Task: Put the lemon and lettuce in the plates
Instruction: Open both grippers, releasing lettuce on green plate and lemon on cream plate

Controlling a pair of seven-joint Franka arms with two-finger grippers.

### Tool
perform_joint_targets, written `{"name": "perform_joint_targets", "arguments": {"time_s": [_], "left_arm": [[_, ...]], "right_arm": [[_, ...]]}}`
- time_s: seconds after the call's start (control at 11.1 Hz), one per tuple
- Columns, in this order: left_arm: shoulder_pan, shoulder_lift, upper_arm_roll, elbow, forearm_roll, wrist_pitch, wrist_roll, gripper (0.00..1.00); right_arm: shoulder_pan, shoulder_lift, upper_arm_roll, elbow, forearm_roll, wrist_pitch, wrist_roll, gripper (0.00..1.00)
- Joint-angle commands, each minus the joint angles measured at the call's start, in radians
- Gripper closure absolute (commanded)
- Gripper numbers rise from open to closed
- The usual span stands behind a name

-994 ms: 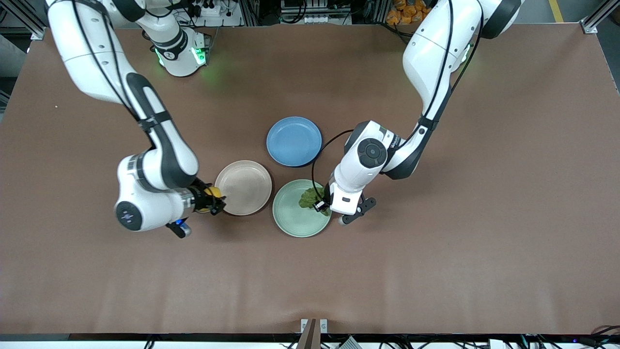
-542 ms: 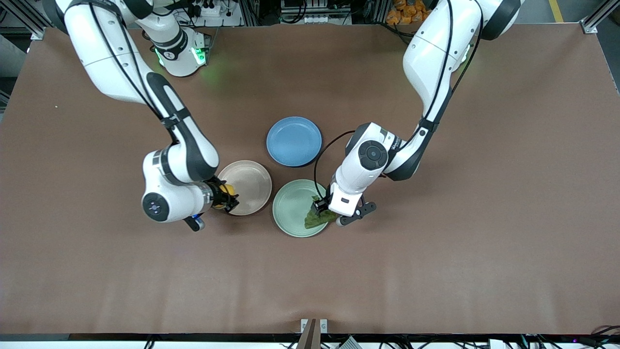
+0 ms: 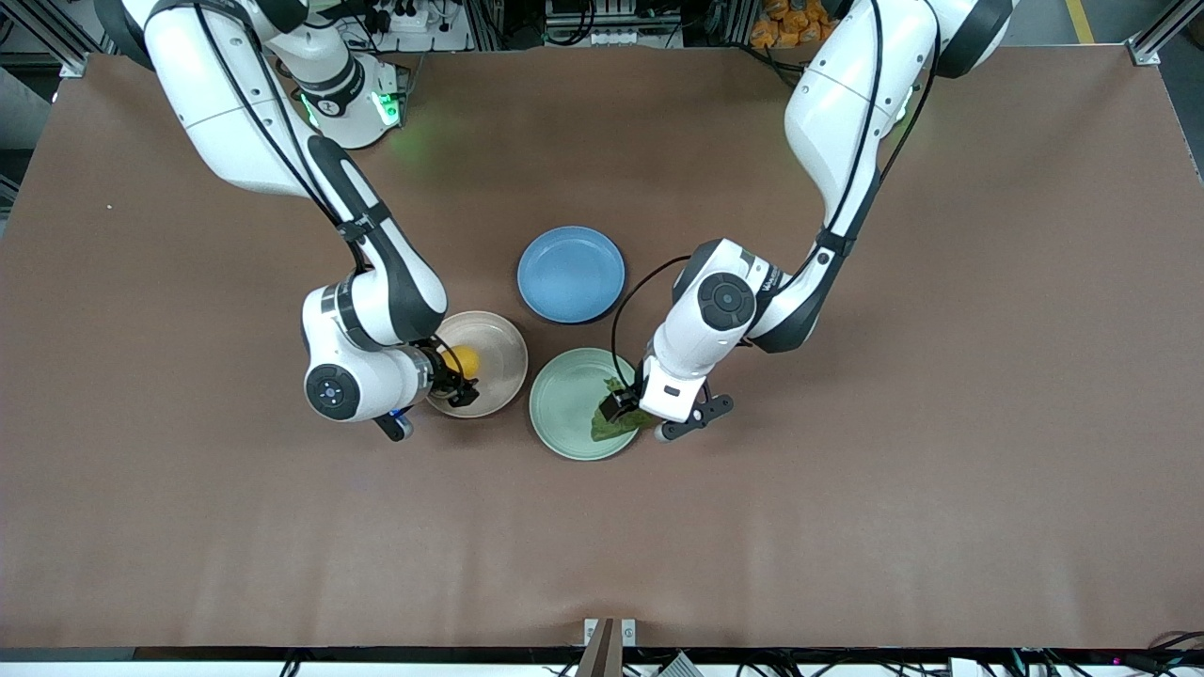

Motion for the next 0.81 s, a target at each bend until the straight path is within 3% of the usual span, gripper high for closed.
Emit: {"name": "perform_joint_targets", "arguments": {"time_s": [0.0, 0.45, 0.72], "left_arm": [[0.006, -0.019, 0.005, 0.005, 0.093, -0.092, 0.022, 0.0], [0.028, -0.056, 0.006, 0.004, 0.106, -0.212, 0.071, 0.0], [0.063, -0.08, 0.006, -0.003, 0.164, -0.311, 0.133, 0.0]], "right_arm": [[-0.051, -0.024, -0.003, -0.02, -0.024, -0.003, -0.082, 0.0], [-0.21, -0.042, -0.009, -0.023, -0.104, -0.128, -0.441, 0.0], [-0.238, -0.097, -0.009, -0.107, -0.248, -0.123, -0.535, 0.0]]}}
